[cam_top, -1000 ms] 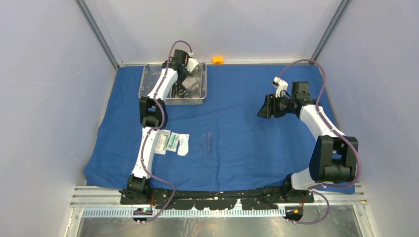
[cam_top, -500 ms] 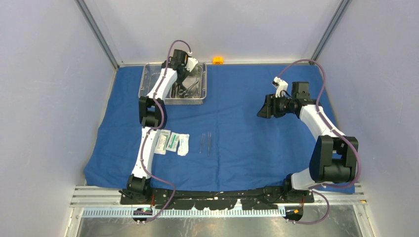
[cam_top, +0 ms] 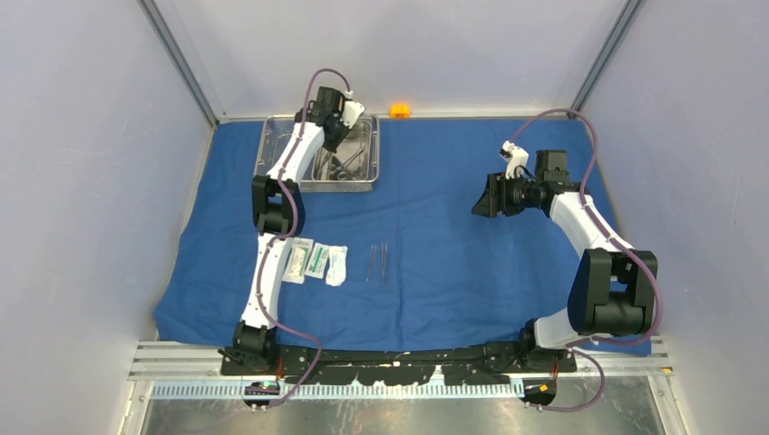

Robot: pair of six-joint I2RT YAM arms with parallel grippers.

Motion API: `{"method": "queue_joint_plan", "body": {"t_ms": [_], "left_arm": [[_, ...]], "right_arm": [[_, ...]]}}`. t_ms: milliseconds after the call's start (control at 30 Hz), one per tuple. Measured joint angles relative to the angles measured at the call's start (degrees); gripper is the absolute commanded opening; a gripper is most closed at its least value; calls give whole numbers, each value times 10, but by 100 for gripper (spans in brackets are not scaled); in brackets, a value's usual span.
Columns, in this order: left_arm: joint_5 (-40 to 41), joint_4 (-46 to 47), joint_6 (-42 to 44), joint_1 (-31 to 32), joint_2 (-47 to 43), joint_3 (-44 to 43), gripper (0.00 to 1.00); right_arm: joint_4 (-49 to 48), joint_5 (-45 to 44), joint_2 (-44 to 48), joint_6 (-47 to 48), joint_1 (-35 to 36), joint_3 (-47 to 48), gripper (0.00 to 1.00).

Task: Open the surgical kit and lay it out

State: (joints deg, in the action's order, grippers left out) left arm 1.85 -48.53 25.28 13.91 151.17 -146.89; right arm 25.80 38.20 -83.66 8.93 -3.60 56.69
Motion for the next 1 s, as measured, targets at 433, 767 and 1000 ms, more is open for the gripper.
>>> {"method": "queue_joint_plan", "body": {"t_ms": [433,767,1000], "left_arm": [[1,-5,2,6,-9,-2,18],[1,-13,3,6,-3,-7,34],[0,-17,0,3,8,-10,36]], "right_arm": [[0,0,0,0,0,0,64],[0,0,0,0,0,0,64],[0,0,0,0,0,0,64]]}}
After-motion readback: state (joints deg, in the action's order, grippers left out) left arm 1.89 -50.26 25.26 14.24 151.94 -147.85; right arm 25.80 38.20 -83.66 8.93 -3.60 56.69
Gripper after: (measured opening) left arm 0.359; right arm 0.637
